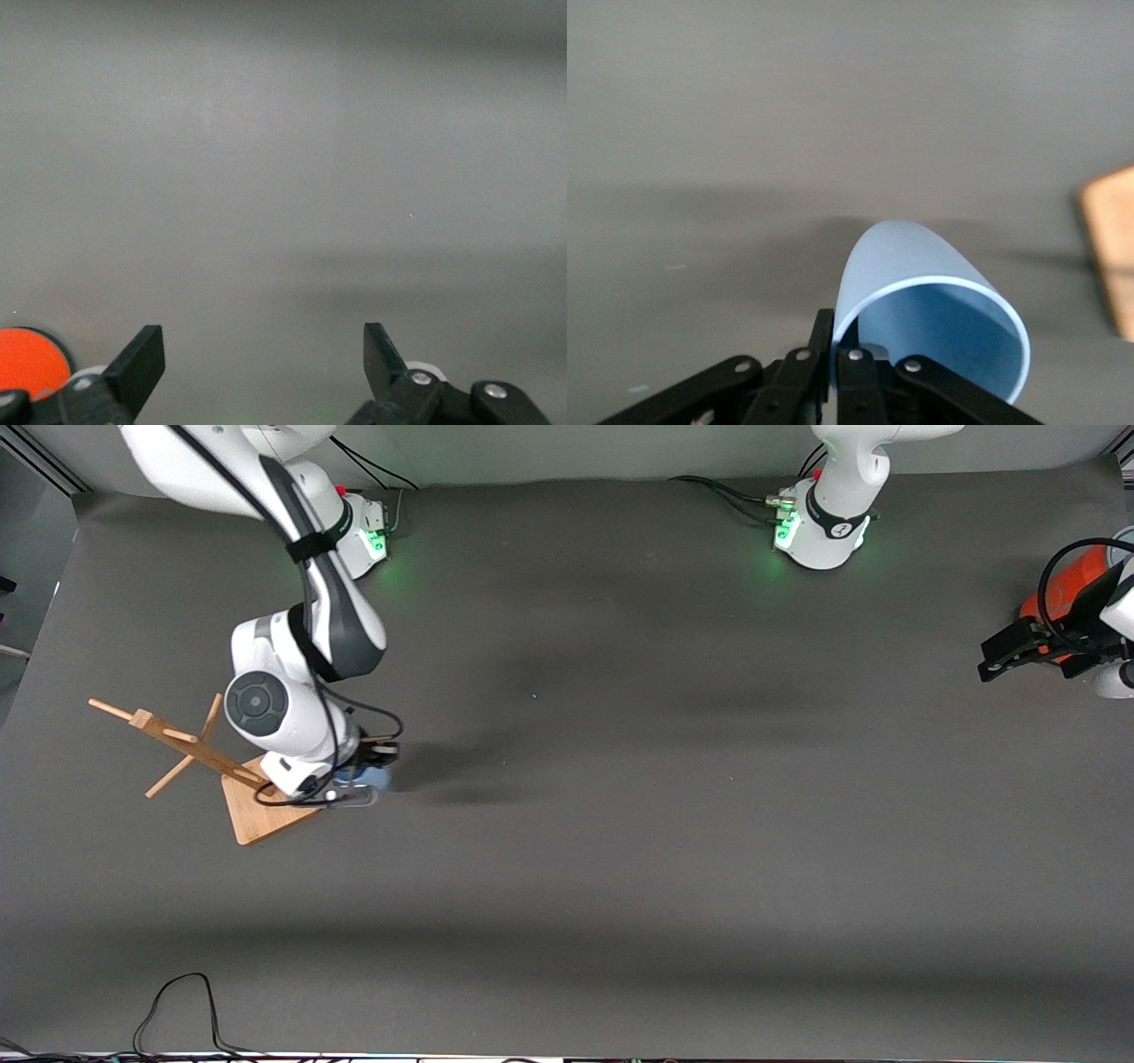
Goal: Rotate and upright cup with both arms
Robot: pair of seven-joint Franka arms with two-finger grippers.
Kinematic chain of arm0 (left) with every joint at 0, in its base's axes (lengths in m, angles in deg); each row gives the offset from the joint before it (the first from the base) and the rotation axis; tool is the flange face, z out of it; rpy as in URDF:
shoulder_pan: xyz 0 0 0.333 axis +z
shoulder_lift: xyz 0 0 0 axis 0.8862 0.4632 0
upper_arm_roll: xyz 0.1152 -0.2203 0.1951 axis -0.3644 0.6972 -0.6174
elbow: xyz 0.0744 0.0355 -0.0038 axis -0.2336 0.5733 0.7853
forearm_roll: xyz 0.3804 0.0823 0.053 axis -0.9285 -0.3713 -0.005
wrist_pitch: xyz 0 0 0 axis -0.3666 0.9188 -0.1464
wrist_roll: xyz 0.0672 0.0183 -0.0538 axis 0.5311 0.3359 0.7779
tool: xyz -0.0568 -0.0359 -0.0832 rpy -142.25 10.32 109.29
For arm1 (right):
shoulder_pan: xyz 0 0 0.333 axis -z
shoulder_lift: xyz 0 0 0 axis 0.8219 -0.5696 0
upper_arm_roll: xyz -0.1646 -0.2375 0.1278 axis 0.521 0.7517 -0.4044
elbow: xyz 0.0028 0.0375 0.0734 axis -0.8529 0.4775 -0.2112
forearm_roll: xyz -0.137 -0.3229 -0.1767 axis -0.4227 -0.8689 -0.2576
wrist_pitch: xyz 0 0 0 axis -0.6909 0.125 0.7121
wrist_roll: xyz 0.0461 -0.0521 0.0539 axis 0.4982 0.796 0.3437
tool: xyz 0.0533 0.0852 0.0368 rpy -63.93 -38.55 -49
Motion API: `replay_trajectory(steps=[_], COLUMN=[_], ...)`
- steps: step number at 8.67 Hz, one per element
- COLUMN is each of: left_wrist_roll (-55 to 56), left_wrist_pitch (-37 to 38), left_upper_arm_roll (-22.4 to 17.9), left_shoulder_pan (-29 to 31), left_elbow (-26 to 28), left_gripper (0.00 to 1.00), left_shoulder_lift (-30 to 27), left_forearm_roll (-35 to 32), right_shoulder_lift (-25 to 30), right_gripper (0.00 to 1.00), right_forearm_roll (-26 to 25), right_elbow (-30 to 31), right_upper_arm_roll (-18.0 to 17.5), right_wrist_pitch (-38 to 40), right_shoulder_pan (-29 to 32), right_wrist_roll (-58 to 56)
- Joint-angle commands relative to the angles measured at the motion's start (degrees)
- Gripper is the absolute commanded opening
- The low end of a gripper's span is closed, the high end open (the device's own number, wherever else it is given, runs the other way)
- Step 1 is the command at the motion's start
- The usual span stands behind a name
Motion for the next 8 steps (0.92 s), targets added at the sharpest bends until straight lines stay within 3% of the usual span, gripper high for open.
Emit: replay_trajectory(steps=[1,5,8], left_wrist_roll=[0.07,-0.01,1.21], left_wrist_pitch=[-0.15,-0.41,-1.82], left_upper_arm_roll=[-0.02,-0.02,0.50], left_shoulder_pan=[0.35,0.27,-1.13], left_elbow=[0.83,0.92,1.36], left_gripper=[1.00,1.00,1.00], left_shoulder_lift=[-0.58,-0.05,1.97], left_forearm_roll=[0.46,0.46,0.46], right_shoulder_lift=[-4.08,-17.52,-23.51], right_gripper=[0.00,0.00,0.00], right_forearm_roll=[3.64,3.82,4.96], right_elbow=[-7.07,-20.44,-20.90], right_upper_arm_roll=[0.35,0.27,0.27], right_wrist_pitch=[1.20,-2.82,-10.66], right_shoulder_pan=[-8.39,-18.52,-19.16], right_wrist_roll=[9.82,28.20,28.95])
